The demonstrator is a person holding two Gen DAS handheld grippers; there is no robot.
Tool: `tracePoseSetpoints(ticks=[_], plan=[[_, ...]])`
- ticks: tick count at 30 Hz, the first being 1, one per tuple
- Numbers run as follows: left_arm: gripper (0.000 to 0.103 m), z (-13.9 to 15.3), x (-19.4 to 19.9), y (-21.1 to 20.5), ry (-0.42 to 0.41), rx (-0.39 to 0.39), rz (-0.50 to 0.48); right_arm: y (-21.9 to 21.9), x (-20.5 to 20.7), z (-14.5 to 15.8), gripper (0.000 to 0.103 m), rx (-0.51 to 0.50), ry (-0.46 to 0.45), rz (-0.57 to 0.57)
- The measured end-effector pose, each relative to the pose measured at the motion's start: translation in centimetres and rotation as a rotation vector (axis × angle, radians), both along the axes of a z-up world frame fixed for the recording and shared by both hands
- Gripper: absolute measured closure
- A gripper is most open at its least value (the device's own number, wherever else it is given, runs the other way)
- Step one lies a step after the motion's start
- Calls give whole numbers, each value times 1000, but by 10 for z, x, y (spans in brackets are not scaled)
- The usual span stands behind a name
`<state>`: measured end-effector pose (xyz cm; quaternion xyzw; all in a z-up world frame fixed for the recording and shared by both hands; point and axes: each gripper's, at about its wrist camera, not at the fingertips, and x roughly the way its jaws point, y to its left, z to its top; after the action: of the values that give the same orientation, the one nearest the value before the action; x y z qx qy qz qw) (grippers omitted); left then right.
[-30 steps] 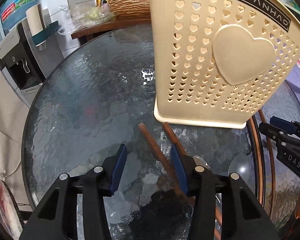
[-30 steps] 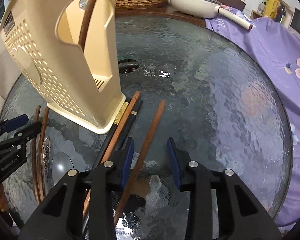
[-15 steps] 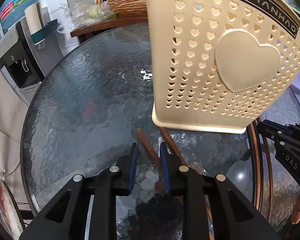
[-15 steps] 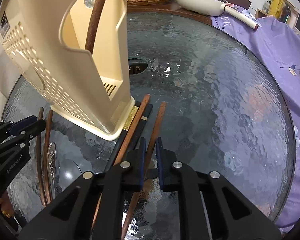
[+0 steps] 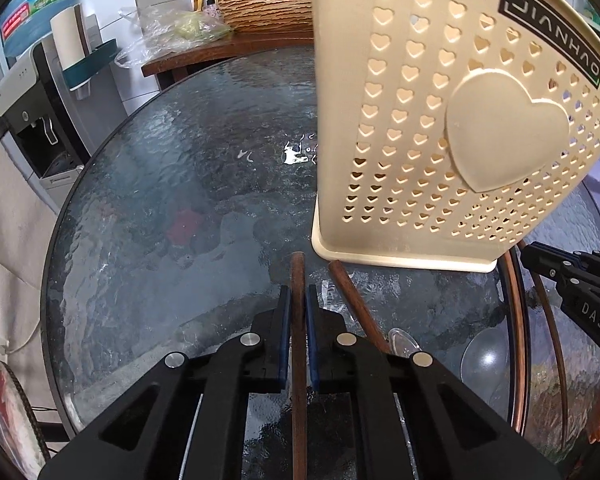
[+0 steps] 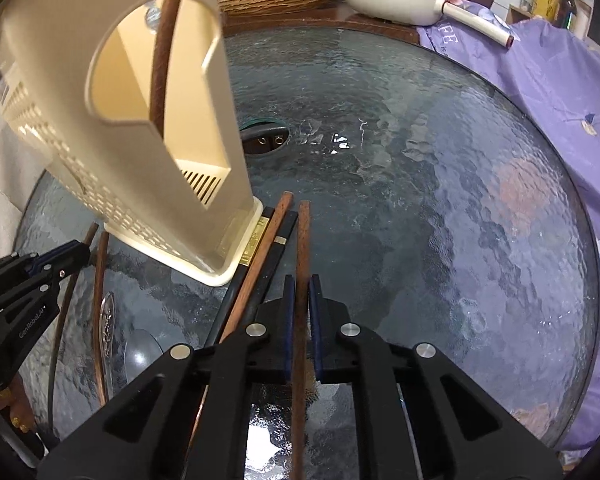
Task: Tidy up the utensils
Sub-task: 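Grip a wooden chopstick with the left tool while the right tool grips another chopstick, then lift both held chopsticks upright and carry them over the holder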
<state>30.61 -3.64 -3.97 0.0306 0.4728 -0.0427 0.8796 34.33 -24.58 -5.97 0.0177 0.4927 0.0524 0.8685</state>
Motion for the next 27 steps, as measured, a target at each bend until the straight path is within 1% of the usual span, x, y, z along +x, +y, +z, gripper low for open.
tracePoseSetpoints(ticks=[6,9,17,21,27], plan=[[96,0,1,9,-1,-40,12,-9,1,-1,96,62,-5,-10],[96,3,0,13,-11,-54,16,-11,0,-2,96,69,-11,-19],[96,20,-5,20,-53,-96,15,-25,-7,6,96,109,-44,-53],[96,31,-10,23,-83,-114,11,-34,-15,16,96,135,-84,-64],[96,50,-24,23,-133,-139,-8,-38,-38,40,96,132,-186,-47]])
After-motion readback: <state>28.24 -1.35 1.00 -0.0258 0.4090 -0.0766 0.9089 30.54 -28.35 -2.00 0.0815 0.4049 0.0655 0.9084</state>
